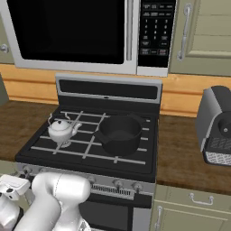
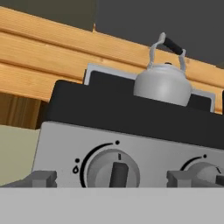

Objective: Pick the kettle from the counter and place it on a stove burner. Then turn the burner on.

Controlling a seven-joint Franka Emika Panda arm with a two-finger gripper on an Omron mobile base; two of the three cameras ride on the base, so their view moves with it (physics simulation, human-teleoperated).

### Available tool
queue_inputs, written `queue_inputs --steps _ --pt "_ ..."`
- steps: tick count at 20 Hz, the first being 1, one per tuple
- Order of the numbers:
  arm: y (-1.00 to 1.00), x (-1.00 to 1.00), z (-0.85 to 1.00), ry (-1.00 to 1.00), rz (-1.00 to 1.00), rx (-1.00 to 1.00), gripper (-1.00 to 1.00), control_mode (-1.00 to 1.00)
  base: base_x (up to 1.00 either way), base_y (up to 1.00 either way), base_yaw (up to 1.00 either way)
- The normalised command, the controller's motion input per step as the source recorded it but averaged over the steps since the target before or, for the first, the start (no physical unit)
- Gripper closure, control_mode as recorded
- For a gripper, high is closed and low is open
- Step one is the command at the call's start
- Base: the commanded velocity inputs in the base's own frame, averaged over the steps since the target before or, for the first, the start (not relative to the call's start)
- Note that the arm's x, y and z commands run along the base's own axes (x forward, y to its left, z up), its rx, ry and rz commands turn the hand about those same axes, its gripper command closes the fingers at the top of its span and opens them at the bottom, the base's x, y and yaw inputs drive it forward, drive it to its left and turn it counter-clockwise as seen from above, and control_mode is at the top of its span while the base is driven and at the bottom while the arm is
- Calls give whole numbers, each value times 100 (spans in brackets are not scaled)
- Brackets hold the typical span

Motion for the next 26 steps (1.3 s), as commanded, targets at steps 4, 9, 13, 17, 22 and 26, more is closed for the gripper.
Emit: queue_inputs --steps 4,9,13,17,22,26 --pt "-32 1 -3 -2 9 -3 -100 -100 0 0 0" --pt "-7 3 0 -1 0 0 -100 -100 0 0 0" --pt "0 23 0 0 -2 0 -100 -100 0 0 0" --pt "0 24 0 0 -1 0 -100 -100 0 0 0" --pt "11 5 -2 0 0 -5 -100 -100 0 0 0" --pt "4 0 0 0 0 -2 100 -100 0 0 0"
